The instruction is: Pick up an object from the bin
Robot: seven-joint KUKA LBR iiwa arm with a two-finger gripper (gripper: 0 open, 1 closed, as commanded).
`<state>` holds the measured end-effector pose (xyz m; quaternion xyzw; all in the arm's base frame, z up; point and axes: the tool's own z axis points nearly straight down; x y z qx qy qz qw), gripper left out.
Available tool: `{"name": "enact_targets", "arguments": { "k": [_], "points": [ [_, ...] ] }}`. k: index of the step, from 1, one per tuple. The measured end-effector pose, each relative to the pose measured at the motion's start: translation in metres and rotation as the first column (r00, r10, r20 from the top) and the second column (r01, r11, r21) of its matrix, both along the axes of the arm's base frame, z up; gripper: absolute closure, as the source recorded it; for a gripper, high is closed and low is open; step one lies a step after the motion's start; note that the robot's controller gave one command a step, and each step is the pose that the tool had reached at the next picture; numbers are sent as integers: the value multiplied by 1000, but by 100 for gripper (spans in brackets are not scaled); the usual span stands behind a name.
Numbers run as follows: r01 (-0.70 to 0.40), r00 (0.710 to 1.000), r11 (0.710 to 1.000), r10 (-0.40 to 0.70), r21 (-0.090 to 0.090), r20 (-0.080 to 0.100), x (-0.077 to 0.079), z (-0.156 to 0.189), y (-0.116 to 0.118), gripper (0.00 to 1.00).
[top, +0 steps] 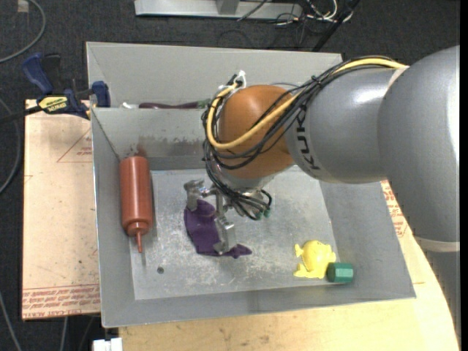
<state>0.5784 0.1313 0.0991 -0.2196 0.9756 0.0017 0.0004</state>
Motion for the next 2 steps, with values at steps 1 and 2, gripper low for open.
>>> {"name": "enact_targets", "arguments": {
  "k": [1, 2],
  "points": [
    [-92, 996, 996, 92, 1, 4, -20, -10, -6, 0],
    [-209, 978, 978, 209, 0, 5, 42, -24, 75, 100]
  ]
}}
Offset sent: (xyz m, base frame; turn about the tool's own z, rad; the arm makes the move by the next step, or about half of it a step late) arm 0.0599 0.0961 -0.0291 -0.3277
